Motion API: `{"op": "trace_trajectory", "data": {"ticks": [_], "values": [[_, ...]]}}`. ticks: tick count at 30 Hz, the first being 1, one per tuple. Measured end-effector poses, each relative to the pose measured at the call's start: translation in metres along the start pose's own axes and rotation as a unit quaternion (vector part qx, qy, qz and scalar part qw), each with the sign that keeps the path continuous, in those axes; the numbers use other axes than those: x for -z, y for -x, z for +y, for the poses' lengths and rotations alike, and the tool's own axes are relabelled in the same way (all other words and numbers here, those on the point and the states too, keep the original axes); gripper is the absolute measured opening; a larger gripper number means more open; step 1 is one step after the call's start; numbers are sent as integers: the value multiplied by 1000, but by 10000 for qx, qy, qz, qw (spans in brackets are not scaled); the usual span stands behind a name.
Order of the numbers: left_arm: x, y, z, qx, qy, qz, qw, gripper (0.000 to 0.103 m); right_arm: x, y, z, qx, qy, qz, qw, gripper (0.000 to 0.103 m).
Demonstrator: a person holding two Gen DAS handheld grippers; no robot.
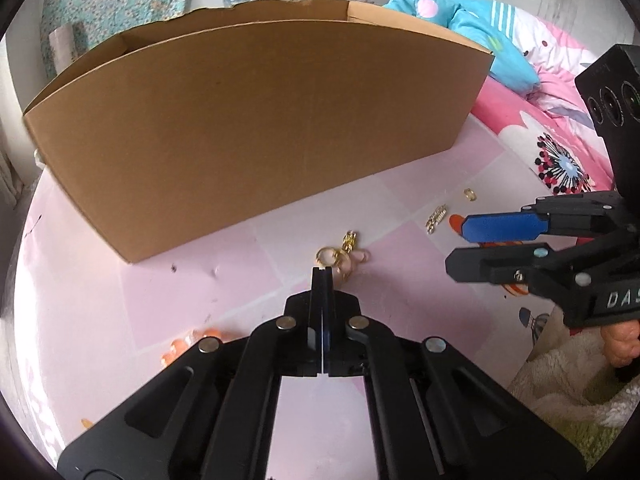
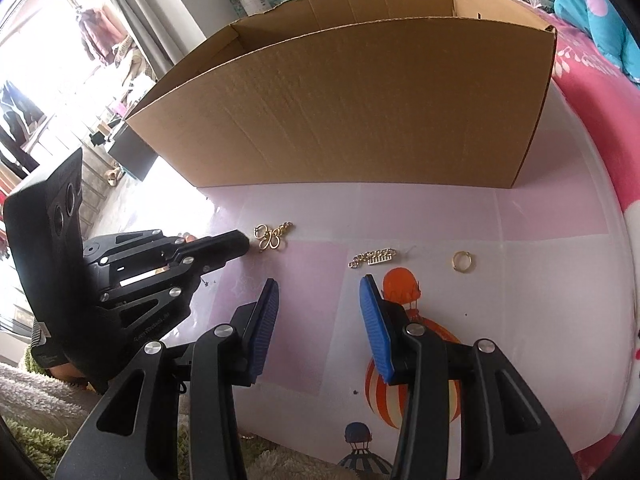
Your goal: Organize jewelry
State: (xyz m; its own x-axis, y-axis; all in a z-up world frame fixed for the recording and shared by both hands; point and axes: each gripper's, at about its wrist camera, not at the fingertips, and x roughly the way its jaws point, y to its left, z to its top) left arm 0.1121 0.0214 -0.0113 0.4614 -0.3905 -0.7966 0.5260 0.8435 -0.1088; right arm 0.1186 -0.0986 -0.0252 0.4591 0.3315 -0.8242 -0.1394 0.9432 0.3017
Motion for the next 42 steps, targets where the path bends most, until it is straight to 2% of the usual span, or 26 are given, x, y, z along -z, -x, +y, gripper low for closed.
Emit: {"op": "trace_trajectory", "data": {"ticks": [16, 22, 24, 28, 33, 42], "values": [[9, 6, 4, -128, 163, -25, 9998, 0, 1, 12, 4, 135, 92, -109, 9998, 42], [10, 7, 3, -142, 157, -48, 9998, 1, -8, 21, -13, 786, 19, -379, 9962, 41], [9, 6, 3, -136, 163, -52, 9998, 2, -11, 20, -25, 1106, -15, -383, 9931, 36], [9, 6, 4, -105, 198, -55, 9997, 2, -13, 12, -37, 1270, 100, -278, 9915, 29], [8, 6, 3, -103, 184, -43, 9998, 3, -13, 3, -42, 1243, 438, -191, 9911, 23], [5, 4, -1, -166, 172, -8, 9997, 4, -15, 0, -41, 936, 1335, -65, 9866, 22]]}}
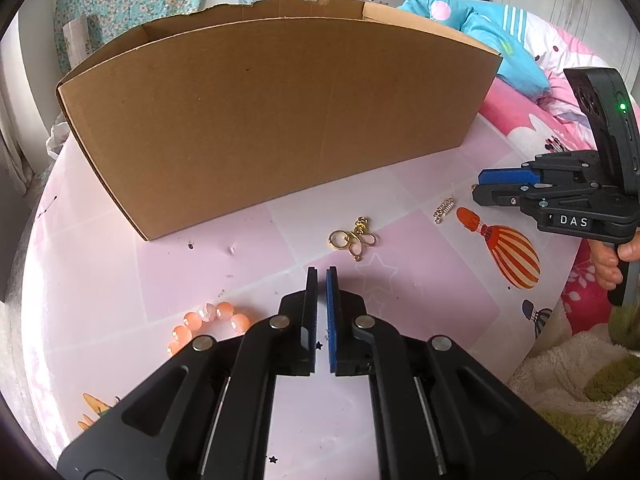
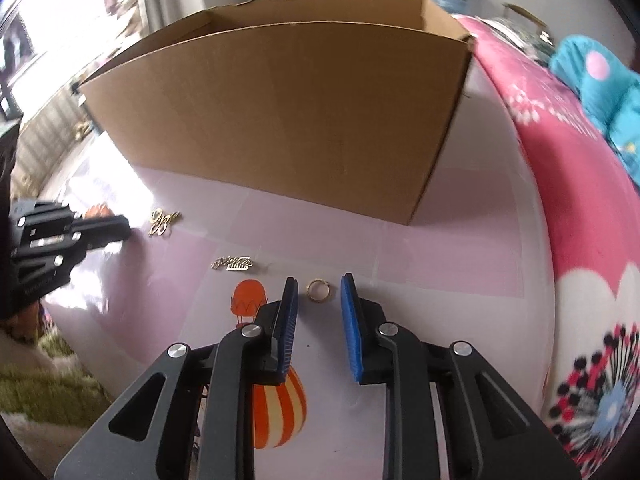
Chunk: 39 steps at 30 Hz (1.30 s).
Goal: Organize jewelry
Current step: 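Close the right gripper on the small gold ring, then lift the gold ring with the right gripper toward the box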
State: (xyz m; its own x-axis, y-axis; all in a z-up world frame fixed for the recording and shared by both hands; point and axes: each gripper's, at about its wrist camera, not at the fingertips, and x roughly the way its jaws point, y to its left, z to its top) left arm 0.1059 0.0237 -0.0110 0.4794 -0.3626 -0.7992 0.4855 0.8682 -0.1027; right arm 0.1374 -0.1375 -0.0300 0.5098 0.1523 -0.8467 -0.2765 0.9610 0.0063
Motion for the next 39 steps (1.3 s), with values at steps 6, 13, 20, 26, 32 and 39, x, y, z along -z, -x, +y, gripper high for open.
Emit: {"op": "trace_trajectory", "data": {"ticks": [6, 13, 20, 26, 32, 39], "values": [[0, 0, -3, -42, -14, 16, 10000, 4, -1, 1, 2, -284, 317, 16, 9991, 12], [-3, -1, -1, 7, 58, 35, 10000, 5, 5, 5, -5, -404, -50, -105, 9991, 11], [-14, -3, 6, 304, 111, -100, 9994, 15, 13, 7, -5, -439, -282, -201, 9984, 11], [-24, -10, 1, 322, -374, -11, 9988, 15, 10, 4, -10, -497, -320, -229, 9980, 11], [-26, -18, -2, 339, -618, 148, 9974, 16, 13, 5, -13, -516, -314, -246, 9979, 11], [-28, -21, -8, 245, -883, 190, 9956, 17, 14, 5, -12, -512, -312, -250, 9979, 11]]}}
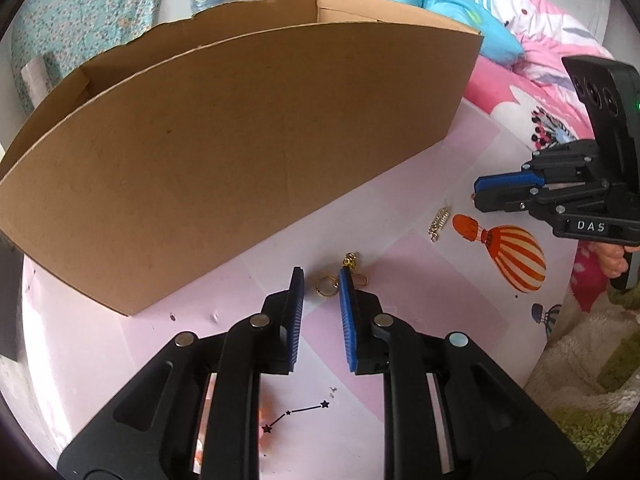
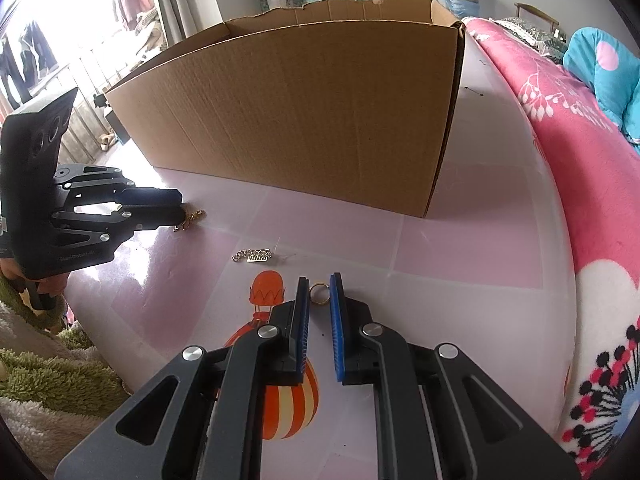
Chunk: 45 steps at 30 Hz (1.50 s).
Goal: Organize jewelry
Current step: 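Lift the gold ring with the right gripper toward the box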
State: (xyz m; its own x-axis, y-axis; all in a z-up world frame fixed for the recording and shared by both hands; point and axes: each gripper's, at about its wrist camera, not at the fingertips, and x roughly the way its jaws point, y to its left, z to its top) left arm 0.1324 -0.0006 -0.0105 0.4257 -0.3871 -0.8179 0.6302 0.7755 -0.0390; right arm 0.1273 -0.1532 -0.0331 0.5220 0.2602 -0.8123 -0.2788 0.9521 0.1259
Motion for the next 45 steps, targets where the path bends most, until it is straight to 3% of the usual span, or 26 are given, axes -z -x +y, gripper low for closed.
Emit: {"op": "trace_trajectory", "data": {"ticks": [4, 6, 19, 32, 39, 43, 45], "values": [[-1, -1, -4, 60, -74, 21, 10000, 16, 0, 0, 0, 5, -6, -8, 10000, 11], [-1, -1, -5, 106, -114, 27, 9999, 10, 0, 0, 0, 7, -7, -12, 10000, 11], [7, 6, -8, 110, 34, -58, 9999, 10, 0, 1, 0, -6, -59, -28, 10000, 11], [6, 52, 1, 116, 420, -560, 9975, 10, -3, 27, 10, 72, -48, -283, 9996, 11], [-25, 102, 1, 352, 298, -1206, 9916, 10, -25, 71, 22, -46, 22, -857, 9963, 11], [-61, 107, 9, 392, 263, -1344, 9898, 10, -67, 82, 29, -165, 278, -1215, 9921, 11], [-85, 93, 18, 325, 299, -1220, 9915, 10, -95, 71, 28, -282, 295, -1143, 9926, 11]]}}
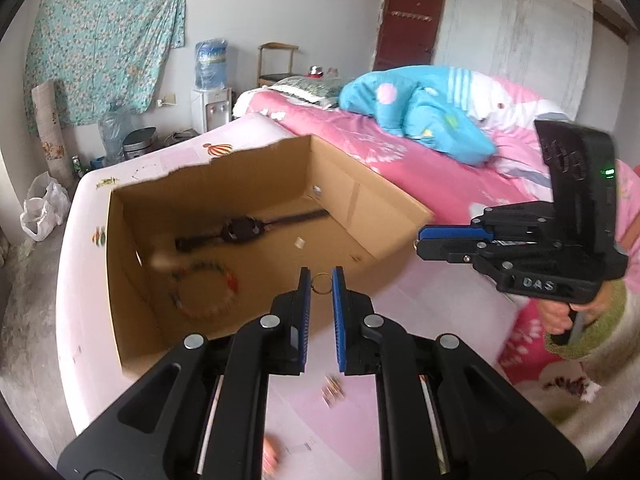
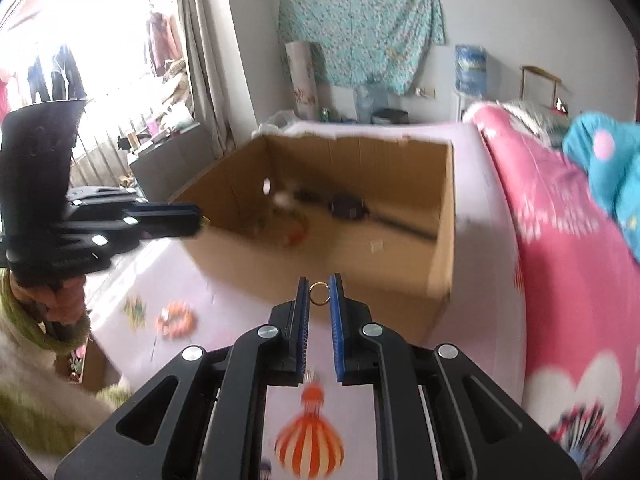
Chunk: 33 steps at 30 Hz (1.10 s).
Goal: Organize jewelry
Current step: 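Lift the gold ring with the right gripper toward the box, then open the right gripper over the box to drop the gold ring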
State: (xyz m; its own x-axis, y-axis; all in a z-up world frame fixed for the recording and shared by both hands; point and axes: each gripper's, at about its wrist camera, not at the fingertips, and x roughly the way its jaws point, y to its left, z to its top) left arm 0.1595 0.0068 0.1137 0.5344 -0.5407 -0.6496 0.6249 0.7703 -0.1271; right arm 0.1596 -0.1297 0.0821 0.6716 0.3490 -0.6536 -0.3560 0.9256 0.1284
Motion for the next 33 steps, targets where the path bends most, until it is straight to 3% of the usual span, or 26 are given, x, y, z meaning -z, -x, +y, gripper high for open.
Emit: {"op": "trace_trajectory", "data": {"ticks": [6, 10, 14, 18, 22, 31, 33], "values": [[-35, -68, 36, 55, 545, 863, 9948, 10, -48, -73, -20, -205, -343, 802, 9960, 11], [-38, -101, 47, -155, 612, 1310, 9894, 10, -58, -110, -33, -155, -616, 1301, 9895, 11], [-36, -116, 55, -164, 853, 1537, 9843, 11, -57, -126, -42, -30, -859, 1491, 9851, 12], [-36, -118, 62, -163, 1074, 1515, 9825, 23, -56, -127, -51, -69, -1043, 1460, 9837, 13], [-39, -115, 62, -191, 1051, 1464, 9834, 28, -58, -123, -52, -12, -1028, 1344, 9856, 20], [-45, -91, 67, -293, 1186, 1172, 9856, 36, -67, -90, -50, 50, -1035, 863, 9909, 39], [-44, -72, 65, -311, 1163, 992, 9878, 42, -67, -63, -46, 10, -996, 573, 9934, 49]]}}
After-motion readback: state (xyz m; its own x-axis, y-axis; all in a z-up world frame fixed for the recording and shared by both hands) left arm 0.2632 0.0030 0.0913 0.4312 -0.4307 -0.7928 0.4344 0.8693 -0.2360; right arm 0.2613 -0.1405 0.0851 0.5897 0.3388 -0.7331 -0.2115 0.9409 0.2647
